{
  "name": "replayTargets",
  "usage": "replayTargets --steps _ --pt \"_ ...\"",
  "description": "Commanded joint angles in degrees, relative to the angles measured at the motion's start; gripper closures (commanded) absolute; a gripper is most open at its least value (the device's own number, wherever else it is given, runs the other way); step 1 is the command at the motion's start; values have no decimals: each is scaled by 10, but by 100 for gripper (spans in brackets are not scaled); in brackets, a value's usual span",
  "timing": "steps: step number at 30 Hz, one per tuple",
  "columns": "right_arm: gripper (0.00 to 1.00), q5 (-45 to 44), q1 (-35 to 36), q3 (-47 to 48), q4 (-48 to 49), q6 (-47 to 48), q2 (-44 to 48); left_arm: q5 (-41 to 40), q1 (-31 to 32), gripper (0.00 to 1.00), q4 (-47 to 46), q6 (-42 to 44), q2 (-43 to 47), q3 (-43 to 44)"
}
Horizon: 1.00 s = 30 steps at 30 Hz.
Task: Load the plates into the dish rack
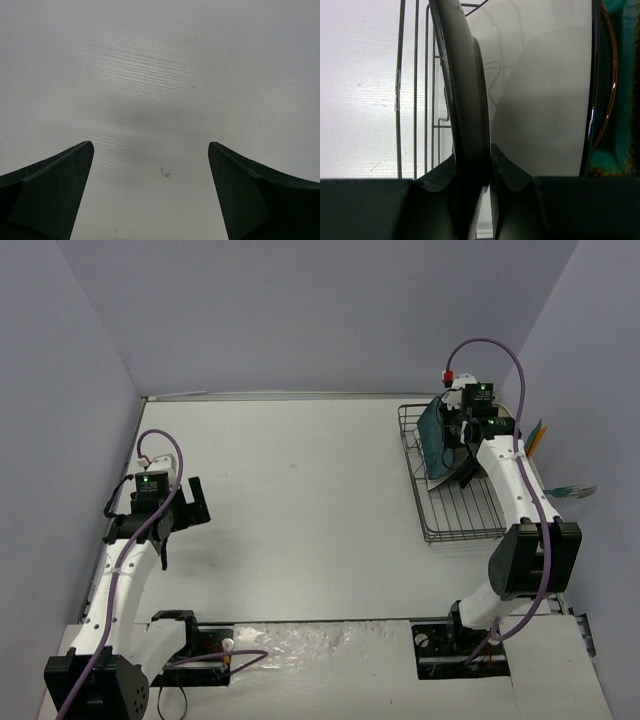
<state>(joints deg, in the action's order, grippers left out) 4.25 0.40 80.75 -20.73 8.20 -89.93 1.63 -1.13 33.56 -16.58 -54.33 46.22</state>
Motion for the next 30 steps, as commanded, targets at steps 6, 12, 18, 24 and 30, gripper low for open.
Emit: replayTargets --steps 6,12,18,24,30 --pt "100 -11 -1 64 49 -19 -51 -2 -1 3 -24 9 3 18" --pt "100 -8 -1 78 49 -22 -80 -1 -1 3 -25 9 2 18" --pt "84 -14 -1 82 48 -32 -91 -2 -1 3 -24 9 4 18" --pt "59 -15 -1 89 44 -35 -85 0 -1 3 -24 9 5 18" --pt "45 -15 -1 92 42 -35 -46 2 -1 3 -22 8 14 18"
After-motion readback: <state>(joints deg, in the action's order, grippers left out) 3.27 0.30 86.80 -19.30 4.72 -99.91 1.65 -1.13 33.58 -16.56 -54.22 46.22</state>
